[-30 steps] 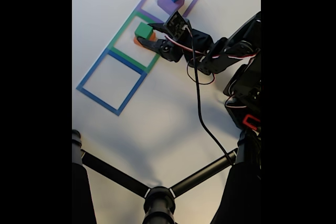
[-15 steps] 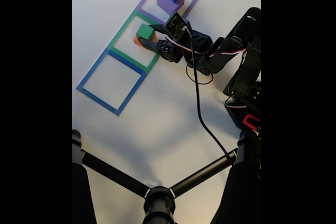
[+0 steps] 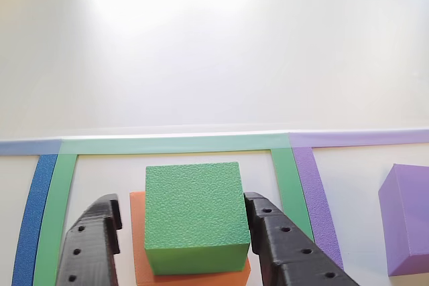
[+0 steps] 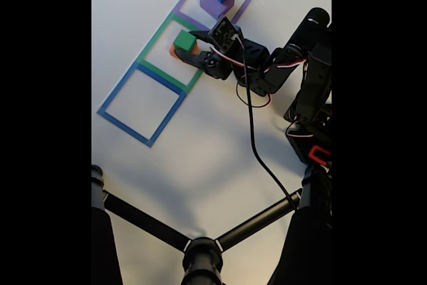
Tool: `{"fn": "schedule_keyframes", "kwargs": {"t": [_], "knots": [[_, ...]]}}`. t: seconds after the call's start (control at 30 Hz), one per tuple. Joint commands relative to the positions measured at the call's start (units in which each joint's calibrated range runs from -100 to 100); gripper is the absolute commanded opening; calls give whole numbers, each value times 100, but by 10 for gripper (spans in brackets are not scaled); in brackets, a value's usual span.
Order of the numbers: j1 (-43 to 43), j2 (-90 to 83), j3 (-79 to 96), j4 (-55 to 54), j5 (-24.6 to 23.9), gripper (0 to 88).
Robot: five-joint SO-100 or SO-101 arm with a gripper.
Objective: Tower of hanoi
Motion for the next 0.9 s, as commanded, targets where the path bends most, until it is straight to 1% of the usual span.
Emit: {"fn": "schedule_keyframes", "kwargs": {"t": [0.0,0.17,0.27,0.37,0.43,0.5,0.6,0.7,0.77,0.8,0.87], "knots": [[49,-75,-146,-169,0,266],[-12,-420,-110,-88,0,305],[-96,-1141,-55,503,0,320],[-119,-2191,-192,1822,0,324],[-126,-3040,-346,2955,0,323],[-88,-3833,-637,4242,0,299],[19,-4803,-1400,6306,0,201],[133,-5340,-2063,7763,0,79],[240,-5492,-2590,8605,0,18],[316,-5532,-2899,9050,0,1],[476,-5564,-3472,9811,0,0]]}}
